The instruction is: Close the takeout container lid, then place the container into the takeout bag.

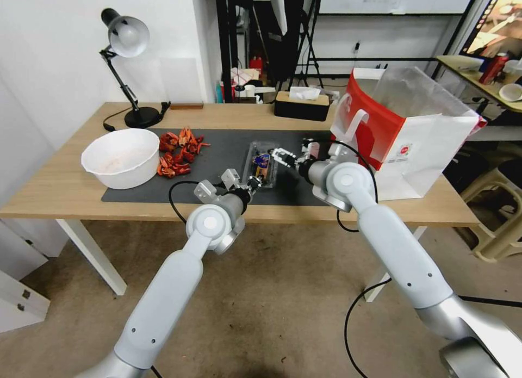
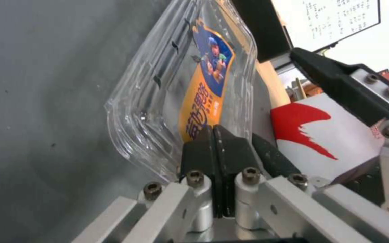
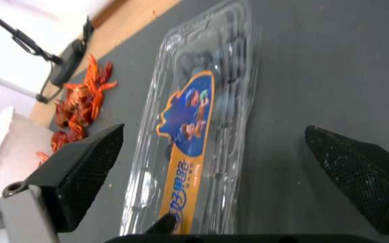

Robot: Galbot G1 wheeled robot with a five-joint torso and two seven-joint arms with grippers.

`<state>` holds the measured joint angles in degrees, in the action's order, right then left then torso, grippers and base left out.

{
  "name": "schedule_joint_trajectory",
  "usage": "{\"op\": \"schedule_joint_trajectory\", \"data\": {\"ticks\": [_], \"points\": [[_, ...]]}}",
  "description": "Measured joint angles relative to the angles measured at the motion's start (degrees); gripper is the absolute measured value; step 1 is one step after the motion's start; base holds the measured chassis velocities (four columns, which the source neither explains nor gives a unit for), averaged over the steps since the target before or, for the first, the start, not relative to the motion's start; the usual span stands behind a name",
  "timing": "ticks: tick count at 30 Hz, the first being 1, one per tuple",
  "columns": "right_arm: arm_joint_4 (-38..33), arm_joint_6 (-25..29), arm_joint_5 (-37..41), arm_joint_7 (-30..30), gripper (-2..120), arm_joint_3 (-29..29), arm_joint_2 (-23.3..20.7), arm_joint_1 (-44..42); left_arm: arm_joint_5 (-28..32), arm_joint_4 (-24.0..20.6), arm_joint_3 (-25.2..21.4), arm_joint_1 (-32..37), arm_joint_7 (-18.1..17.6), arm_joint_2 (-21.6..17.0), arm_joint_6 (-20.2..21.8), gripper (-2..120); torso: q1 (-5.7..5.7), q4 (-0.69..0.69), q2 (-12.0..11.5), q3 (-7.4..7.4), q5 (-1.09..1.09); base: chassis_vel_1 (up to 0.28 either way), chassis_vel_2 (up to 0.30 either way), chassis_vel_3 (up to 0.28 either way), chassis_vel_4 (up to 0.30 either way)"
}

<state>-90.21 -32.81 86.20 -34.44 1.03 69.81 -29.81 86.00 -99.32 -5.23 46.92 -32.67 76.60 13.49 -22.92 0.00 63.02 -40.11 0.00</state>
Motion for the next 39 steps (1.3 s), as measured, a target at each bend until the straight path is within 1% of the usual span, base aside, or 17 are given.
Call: {"op": "schedule_joint_trajectory", "data": {"ticks": [10, 12, 13, 15, 16, 18, 19, 22, 24, 25, 27, 29, 30, 32, 34, 36, 39], "points": [[2.68, -2.12, 1.75, -1.22, 97, -0.91, 1.49, 1.84, 0.2, -0.27, -0.02, -0.04, 0.11, -0.14, -0.11, 0, 0.0, 0.0, 0.0, 0.0, 0.0, 0.0, 0.0, 0.0, 0.0], [2.82, -3.4, 2.75, -1.39, 86, -1.08, 1.77, 2.35, 0.23, -0.5, 0.0, 0.12, 0.14, -0.16, -0.12, 0, 0.0, 0.0, 0.0, 0.0, 0.01, 0.0, 0.0, 0.0, 0.0], [2.82, -3.4, 2.75, -1.39, 86, -1.08, 1.77, 2.35, 0.23, -0.5, 0.0, 0.12, 0.14, -0.16, -0.12, 0, 0.0, 0.0, 0.0, 0.0, 0.01, 0.0, 0.0, 0.0, 0.0], [3.16, -4.81, 3.46, -1.87, 76, -1.14, 2.22, 2.86, 0.24, -0.6, -0.01, 0.23, 0.26, -0.22, -0.18, 0, 0.0, 0.0, 0.0, 0.0, 0.0, 0.0, 0.0, 0.0, 0.0], [3.16, -4.81, 3.46, -1.87, 76, -1.14, 2.22, 2.86, 0.24, -0.6, -0.01, 0.23, 0.26, -0.22, -0.18, 0, 0.0, 0.0, 0.0, 0.0, 0.0, 0.0, 0.0, 0.0, 0.0], [3.22, -5.66, 3.7, -2.49, 65, -1.5, 2.48, 3.19, 0.24, -0.81, -0.14, 0.33, 0.32, -0.23, -0.22, 0, 0.0, 0.0, 0.0, 0.0, 0.0, 0.0, 0.0, 0.0, 0.0], [3.22, -5.66, 3.7, -2.49, 65, -1.5, 2.48, 3.19, 0.24, -0.81, -0.14, 0.33, 0.32, -0.23, -0.22, 0, 0.0, 0.0, 0.0, 0.0, 0.0, 0.0, 0.0, 0.0, 0.0], [3.21, -6.64, 4.22, -4.43, 49, -1.83, 2.97, 3.49, 0.3, -1.1, -0.38, 0.35, 0.35, -0.29, -0.29, 0, 0.0, 0.0, 0.01, 0.0, 0.01, 0.0, 0.0, 0.0, 0.0], [3.2, -6.68, 4.25, -4.58, 47, -1.86, 3.01, 3.51, 0.32, -1.12, -0.39, 0.35, 0.35, -0.3, -0.29, 0, 0.0, 0.0, 0.01, 0.0, 0.01, 0.0, 0.0, 0.0, 0.0], [3.2, -6.71, 4.24, -4.88, 38, -1.94, 3.05, 3.51, 0.32, -1.13, -0.4, 0.33, 0.34, -0.31, -0.34, 0, 0.0, 0.0, 0.01, 0.0, 0.01, 0.0, 0.0, 0.0, 0.0], [3.19, -6.71, 4.24, -5.05, 36, -1.94, 3.05, 3.51, 0.32, -1.13, -0.44, 0.33, 0.34, -0.3, -0.38, 0, 0.0, 0.0, 0.01, 0.0, 0.01, 0.0, 0.0, 0.0, 0.0], [3.15, -6.69, 4.16, -5.36, 25, -1.94, 3.03, 3.27, 0.31, -1.13, -0.62, 0.49, 0.38, -0.28, -0.45, 0, 0.0, 0.0, 0.01, 0.0, 0.0, 0.0, 0.0, 0.0, 0.0], [3.15, -6.69, 4.16, -5.36, 25, -1.94, 3.03, 3.27, 0.31, -1.13, -0.62, 0.49, 0.38, -0.28, -0.45, 0, 0.0, 0.0, 0.01, 0.0, 0.0, 0.0, 0.0, 0.0, 0.0], [3.08, -6.58, 3.99, -5.43, 13, -1.77, 3.02, 2.78, 0.3, -1.13, -0.79, 0.77, 0.54, -0.29, -0.51, 0, 0.0, 0.0, 0.01, 0.0, 0.0, 0.0, 0.0, 0.0, 0.0], [3.08, -6.57, 3.98, -5.44, 13, -1.75, 3.02, 2.77, 0.3, -1.13, -0.8, 0.79, 0.55, -0.3, -0.52, 0, 0.0, 0.0, 0.02, 0.0, 0.01, 0.0, 0.0, 0.0, 0.0], [3.13, -6.32, 3.78, -5.21, 0, -1.44, 3.04, 2.59, 0.29, -1.16, -0.96, 0.84, 0.63, -0.38, -0.72, 0, 0.0, 0.0, 0.02, 0.0, 0.01, 0.0, 0.0, 0.0, 0.0], [3.13, -6.11, 3.67, -5.04, 0, -1.32, 2.98, 2.55, 0.28, -1.47, -1.12, 0.88, 0.76, -0.47, -0.76, 0, 0.0, 0.0, 0.01, 0.0, 0.01, 0.0, 0.0, 0.0, 0.0]]}}
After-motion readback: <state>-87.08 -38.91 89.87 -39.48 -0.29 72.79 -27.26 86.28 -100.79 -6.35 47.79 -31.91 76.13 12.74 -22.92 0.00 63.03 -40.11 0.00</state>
